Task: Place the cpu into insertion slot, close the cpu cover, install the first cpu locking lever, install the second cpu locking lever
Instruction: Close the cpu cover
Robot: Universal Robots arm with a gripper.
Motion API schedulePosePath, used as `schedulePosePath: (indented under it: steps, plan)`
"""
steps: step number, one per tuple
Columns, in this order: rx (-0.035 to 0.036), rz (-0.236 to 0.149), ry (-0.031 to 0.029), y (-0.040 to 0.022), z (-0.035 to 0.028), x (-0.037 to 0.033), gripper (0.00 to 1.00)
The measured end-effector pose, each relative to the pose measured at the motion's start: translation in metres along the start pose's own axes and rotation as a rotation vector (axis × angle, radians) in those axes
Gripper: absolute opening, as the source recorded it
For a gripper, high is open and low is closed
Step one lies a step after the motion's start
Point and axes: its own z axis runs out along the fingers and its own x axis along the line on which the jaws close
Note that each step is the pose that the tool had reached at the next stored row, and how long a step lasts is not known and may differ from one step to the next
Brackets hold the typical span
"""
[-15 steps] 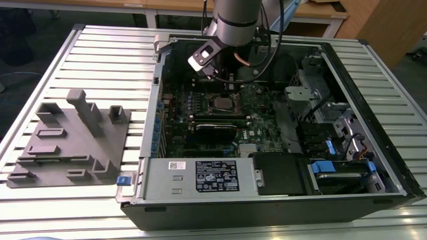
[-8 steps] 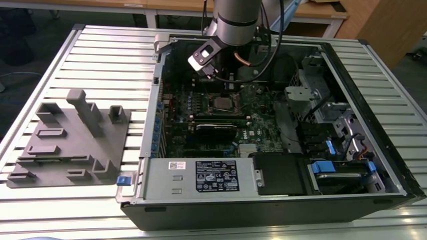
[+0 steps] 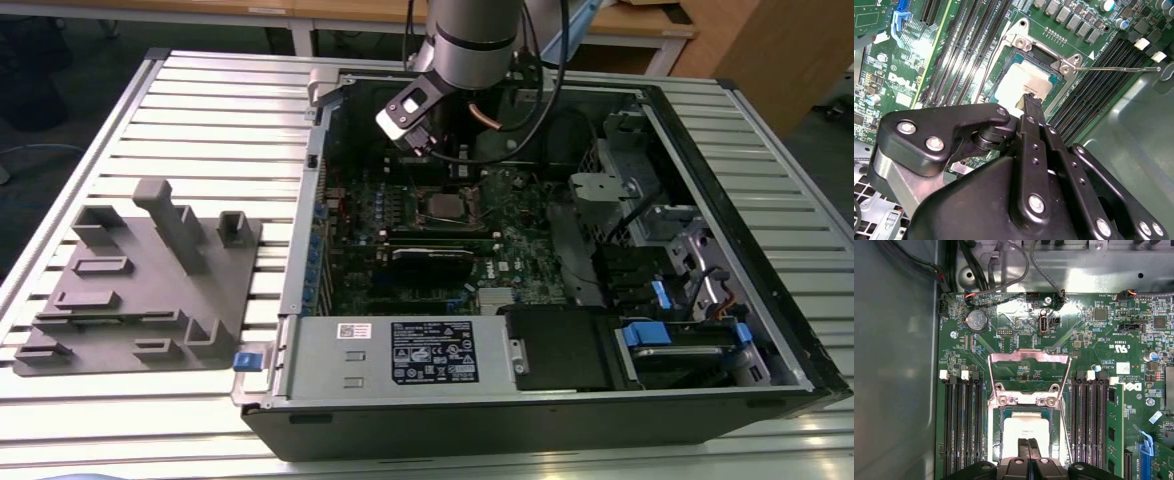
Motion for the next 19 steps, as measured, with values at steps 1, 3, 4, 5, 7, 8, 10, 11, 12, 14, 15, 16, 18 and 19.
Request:
schedulePosePath:
  steps: [1,3,4,5,7,8,10,11,12,14,15,16,18,19]
  plan:
    - [0.0,0.0,0.0,0.0,0.0,0.0,0.11]
    - [0.0002,0.0,-0.0002,0.0,-0.0003,0.0,0.11]
    - [0.0003,0.0,-0.0005,0.0,-0.0007,0.0,0.11]
    - [0.0002,0.0,-0.0002,0.0,-0.001,0.0,0.11]
    - [-0.0001,0.0,0.0001,0.0,-0.0012,0.0,0.11]
    - [-0.0001,0.0,0.0002,0.0,-0.0011,0.0001,0.11]
    - [0.0,0.0,0.0001,0.0,-0.0013,0.0,0.11]
    - [0.0,0.0,0.0,0.0,-0.0013,0.0,0.11]
    - [0.0001,0.0,-0.0001,0.0,-0.0014,0.0,0.11]
    - [0.0002,0.0,-0.0004,0.0,-0.0021,0.0,0.11]
    - [0.0001,0.0,-0.0001,0.0,-0.0024,0.0,0.11]
    - [0.0,0.0,-0.0001,0.0,-0.0026,0.0001,0.11]
    - [-0.0001,0.0,0.0002,0.0001,-0.0026,0.0001,0.11]
    - [-0.0001,0.0,0.0002,0.0001,-0.0026,0.0001,0.11]
